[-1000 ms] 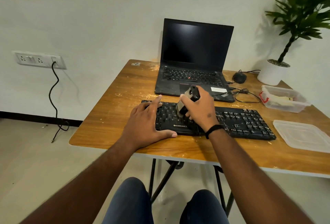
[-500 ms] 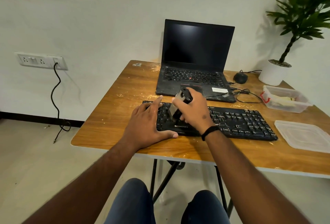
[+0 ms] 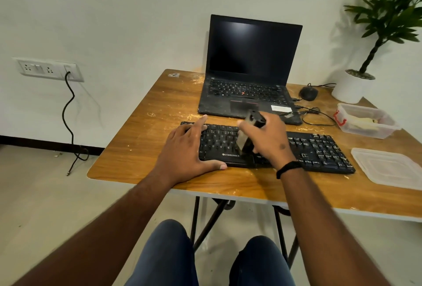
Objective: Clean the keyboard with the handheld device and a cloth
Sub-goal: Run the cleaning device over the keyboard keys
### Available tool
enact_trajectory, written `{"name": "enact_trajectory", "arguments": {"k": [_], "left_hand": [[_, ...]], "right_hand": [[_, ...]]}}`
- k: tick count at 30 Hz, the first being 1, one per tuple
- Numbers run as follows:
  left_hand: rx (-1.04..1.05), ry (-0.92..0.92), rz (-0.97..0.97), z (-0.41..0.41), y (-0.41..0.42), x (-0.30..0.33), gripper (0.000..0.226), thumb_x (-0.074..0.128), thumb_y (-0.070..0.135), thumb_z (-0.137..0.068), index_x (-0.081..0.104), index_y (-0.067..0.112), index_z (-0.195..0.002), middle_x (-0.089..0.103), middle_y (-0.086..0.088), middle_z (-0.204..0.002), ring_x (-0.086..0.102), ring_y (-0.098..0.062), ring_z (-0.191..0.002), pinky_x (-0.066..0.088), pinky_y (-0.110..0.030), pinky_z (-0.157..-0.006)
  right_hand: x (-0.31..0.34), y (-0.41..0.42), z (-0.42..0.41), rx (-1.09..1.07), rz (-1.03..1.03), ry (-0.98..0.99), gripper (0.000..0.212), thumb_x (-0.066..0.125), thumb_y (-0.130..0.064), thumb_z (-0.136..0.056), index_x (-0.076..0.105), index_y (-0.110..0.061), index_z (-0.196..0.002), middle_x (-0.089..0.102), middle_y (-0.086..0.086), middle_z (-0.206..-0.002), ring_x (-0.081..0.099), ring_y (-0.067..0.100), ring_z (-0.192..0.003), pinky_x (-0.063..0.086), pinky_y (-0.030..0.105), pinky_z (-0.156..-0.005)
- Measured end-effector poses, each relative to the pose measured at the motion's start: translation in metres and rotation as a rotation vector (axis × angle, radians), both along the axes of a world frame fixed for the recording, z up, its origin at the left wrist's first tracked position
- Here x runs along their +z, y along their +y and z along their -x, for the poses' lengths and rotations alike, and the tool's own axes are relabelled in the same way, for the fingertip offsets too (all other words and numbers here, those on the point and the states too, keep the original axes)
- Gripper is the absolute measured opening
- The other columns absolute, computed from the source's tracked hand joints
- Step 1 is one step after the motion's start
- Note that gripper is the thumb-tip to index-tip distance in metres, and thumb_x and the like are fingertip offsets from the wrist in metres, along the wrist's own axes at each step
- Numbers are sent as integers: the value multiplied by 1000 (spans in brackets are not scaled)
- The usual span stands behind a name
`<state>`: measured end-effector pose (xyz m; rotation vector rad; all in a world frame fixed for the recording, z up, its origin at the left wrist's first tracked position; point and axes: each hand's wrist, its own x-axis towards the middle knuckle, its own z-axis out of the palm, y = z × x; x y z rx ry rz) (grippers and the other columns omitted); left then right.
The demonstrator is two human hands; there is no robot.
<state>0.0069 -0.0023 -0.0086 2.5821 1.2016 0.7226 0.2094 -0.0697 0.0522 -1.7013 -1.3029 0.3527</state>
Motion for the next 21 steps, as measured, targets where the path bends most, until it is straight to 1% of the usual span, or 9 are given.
{"name": "enact_trajectory", "arguments": {"k": [2, 5, 7, 10, 12, 14, 16, 19, 21], "left_hand": [[0, -4, -4, 0, 0, 0, 128, 61, 92, -62, 10, 27, -160, 47, 4, -153, 35, -19, -141, 23, -41, -120], [6, -2, -8, 0, -1, 0, 127, 61, 91, -64, 11, 27, -161, 45, 0, -153, 35, -20, -141, 25, -42, -119], [8, 6, -7, 0, -2, 0, 126, 60, 91, -65, 11, 26, -161, 44, -2, -154, 35, -21, -142, 25, -42, -119], [3, 9, -10, 0, -1, 1, 127, 58, 93, -64, 10, 26, -161, 46, 2, -153, 36, -20, -141, 25, -43, -120], [3, 15, -4, 1, -1, 1, 127, 58, 92, -64, 8, 27, -160, 45, 4, -154, 34, -19, -142, 23, -41, -120], [1, 19, -1, 0, -1, 2, 128, 58, 92, -63, 7, 27, -160, 44, 5, -155, 33, -18, -142, 22, -40, -120], [-1, 16, -3, 0, 0, 1, 128, 59, 92, -63, 7, 27, -160, 45, 4, -154, 34, -18, -141, 23, -42, -120], [0, 16, -9, -1, -1, 1, 128, 59, 92, -64, 10, 25, -161, 45, 0, -153, 35, -21, -142, 26, -45, -120], [5, 20, -5, 0, -2, 2, 127, 59, 91, -65, 10, 23, -161, 43, -3, -154, 34, -22, -143, 26, -45, -120]], "right_hand": [[-3, 1, 18, 61, -17, -14, 27, 68, -31, -90, 59, -8, -78, 63, 4, -76, 63, 21, -71, 55, 33, -55], [-8, 11, 41, 123, -77, -76, 29, 69, -33, -89, 52, -25, -68, 55, -8, -66, 52, 5, -60, 40, 17, -53], [-9, 14, 44, 168, -96, -79, 28, 70, -33, -89, 51, -32, -69, 55, -12, -67, 51, 2, -60, 40, 16, -56], [-10, 14, 23, 119, -92, -37, 15, 69, -35, -90, 61, -24, -83, 64, -6, -80, 65, 12, -77, 59, 37, -65], [-12, 11, 4, -1, -77, -18, 21, 70, -37, -89, 62, -19, -85, 67, -1, -84, 68, 18, -82, 60, 45, -67], [-11, 6, -8, -40, -58, -28, 29, 71, -38, -88, 62, -10, -84, 68, 6, -82, 69, 22, -78, 60, 44, -63], [-6, 1, -4, 50, -31, -69, 35, 72, -36, -87, 62, -3, -85, 68, 14, -84, 68, 24, -73, 57, 36, -56], [-1, 2, 20, 207, -4, -34, 32, 73, -34, -88, 63, -3, -89, 68, 13, -82, 66, 10, -62, 49, 26, -45], [-5, 10, 33, 216, -34, -37, 31, 73, -34, -87, 63, -5, -86, 67, 12, -79, 65, 17, -61, 51, 31, -48]]}}
